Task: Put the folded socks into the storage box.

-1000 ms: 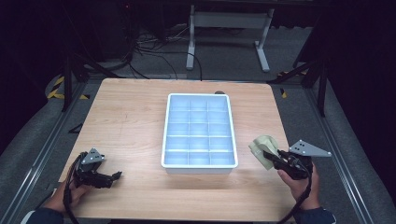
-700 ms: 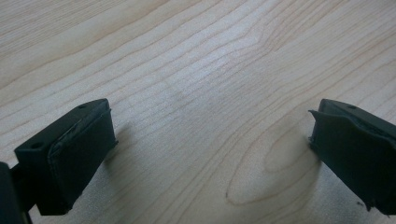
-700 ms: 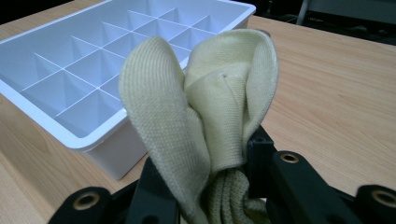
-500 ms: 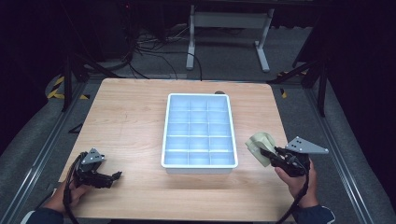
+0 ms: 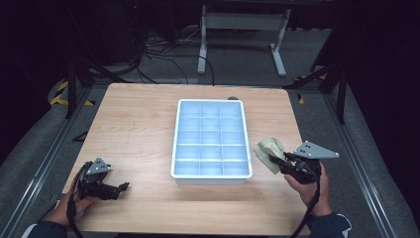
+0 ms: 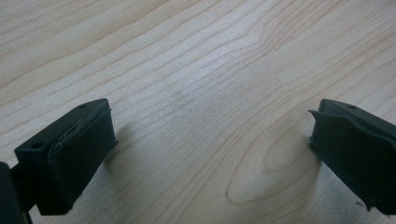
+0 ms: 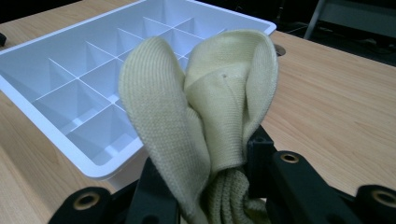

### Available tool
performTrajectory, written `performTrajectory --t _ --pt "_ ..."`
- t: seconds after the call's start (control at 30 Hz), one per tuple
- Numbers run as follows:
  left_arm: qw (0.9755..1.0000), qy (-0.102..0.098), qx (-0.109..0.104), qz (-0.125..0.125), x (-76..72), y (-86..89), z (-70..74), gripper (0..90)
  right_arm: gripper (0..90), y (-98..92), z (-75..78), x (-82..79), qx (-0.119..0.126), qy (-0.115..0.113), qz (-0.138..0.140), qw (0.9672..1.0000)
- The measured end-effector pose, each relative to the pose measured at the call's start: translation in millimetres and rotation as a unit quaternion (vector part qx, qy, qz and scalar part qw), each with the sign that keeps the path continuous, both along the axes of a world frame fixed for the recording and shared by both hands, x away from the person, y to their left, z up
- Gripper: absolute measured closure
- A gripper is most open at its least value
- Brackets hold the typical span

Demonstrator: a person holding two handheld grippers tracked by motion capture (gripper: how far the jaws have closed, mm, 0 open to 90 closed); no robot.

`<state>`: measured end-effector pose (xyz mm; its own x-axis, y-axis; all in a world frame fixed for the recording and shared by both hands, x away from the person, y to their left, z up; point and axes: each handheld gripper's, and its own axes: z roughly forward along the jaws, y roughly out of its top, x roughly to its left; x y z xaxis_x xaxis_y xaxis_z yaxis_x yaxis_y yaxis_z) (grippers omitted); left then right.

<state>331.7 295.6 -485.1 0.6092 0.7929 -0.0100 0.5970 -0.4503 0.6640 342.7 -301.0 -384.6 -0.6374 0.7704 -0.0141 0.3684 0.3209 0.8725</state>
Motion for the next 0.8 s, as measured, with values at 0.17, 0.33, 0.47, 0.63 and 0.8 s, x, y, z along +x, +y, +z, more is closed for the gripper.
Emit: performTrajectory --t 0.17,0.33,0.47,0.63,0.8 --pt "1.0000 -0.001 0.000 0.000 -0.1 0.1 0.0 0.1 72.1 6.2 3.4 3.4 0.003 -0.002 0.010 0.9999" --pt "1.0000 0.000 -0.001 0.000 -0.2 0.1 -0.1 0.1 72.1 12.0 5.6 6.8 0.004 -0.005 0.017 0.9998" --pt "1.0000 -0.001 0.000 0.000 -0.1 0.1 0.0 0.1 72.1 16.4 6.8 9.6 0.005 -0.006 0.024 0.9997" --pt "1.0000 -0.001 0.000 0.000 -0.2 0.1 -0.1 0.1 72.1 21.3 7.1 13.4 0.002 -0.007 0.029 0.9996" --pt "1.0000 -0.001 0.000 0.000 -0.1 0.1 0.0 0.1 72.1 26.8 5.3 17.9 -0.003 -0.006 0.033 0.9994"
